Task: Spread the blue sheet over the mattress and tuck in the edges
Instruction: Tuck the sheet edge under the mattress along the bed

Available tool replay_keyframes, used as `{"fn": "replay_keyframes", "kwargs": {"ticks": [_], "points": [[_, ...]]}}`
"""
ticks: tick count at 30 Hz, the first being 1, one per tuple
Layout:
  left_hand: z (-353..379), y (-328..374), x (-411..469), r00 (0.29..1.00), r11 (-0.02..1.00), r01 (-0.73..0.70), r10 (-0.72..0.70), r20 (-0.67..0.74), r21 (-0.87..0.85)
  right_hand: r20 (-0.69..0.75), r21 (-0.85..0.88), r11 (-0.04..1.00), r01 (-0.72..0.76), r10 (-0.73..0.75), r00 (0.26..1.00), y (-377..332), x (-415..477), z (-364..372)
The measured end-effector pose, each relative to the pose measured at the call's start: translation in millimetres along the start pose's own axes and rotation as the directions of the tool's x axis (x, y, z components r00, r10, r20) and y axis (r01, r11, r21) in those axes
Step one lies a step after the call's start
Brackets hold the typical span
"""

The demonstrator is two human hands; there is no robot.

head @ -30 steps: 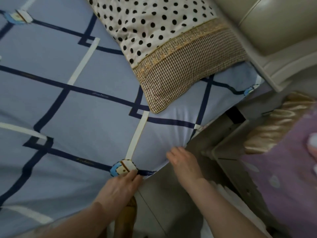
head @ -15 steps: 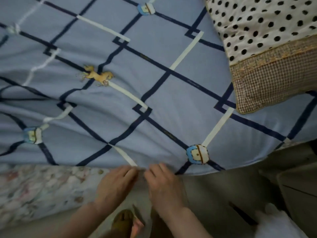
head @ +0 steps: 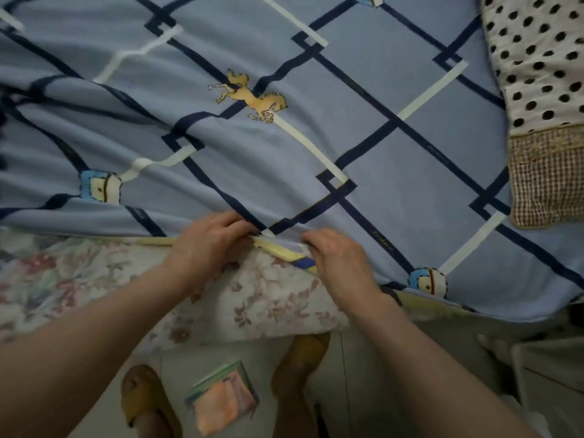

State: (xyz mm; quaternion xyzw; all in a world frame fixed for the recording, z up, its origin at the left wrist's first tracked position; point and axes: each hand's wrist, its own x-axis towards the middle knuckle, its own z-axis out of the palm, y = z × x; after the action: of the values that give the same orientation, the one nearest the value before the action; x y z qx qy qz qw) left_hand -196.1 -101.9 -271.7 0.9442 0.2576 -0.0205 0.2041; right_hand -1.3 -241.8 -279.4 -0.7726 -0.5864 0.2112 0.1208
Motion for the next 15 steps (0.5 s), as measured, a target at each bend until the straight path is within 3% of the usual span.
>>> {"fn": "replay_keyframes", "kwargs": {"ticks": [4,7,10,12,15], "points": [[2.8,-14.1,-6.0,0.994,0.997,-0.081,0.081,-0.073,-0.006,-0.088,0.009,0.999,0.038,-0.037,0.995,-16.6,-5.2,0.9],[8.5,-16.5,-12.9,0.981,0.988,-0.154,0.154,-0.118,0.008,-0.023,0.018,0.994,0.109,-0.109,0.994,-34.6,-14.8,6.2],[11.9,-14.6,-28.2,0.980,0.991,-0.136,0.131,-0.149,-0.020,0.023,-0.034,0.994,0.103,-0.102,0.994,-39.3,-22.9,17.5],[15.9,-8.2,-53.5,0.982,0.983,-0.170,0.163,-0.095,-0.070,0.052,-0.069,0.994,0.085,-0.081,0.995,-42.4,-37.6,19.9],[26.6,11.4,-106.5,0.964,0.959,-0.247,0.258,0.069,-0.137,0.179,-0.086,0.977,0.196,-0.178,0.968,-55.7,-78.2,25.6]]}}
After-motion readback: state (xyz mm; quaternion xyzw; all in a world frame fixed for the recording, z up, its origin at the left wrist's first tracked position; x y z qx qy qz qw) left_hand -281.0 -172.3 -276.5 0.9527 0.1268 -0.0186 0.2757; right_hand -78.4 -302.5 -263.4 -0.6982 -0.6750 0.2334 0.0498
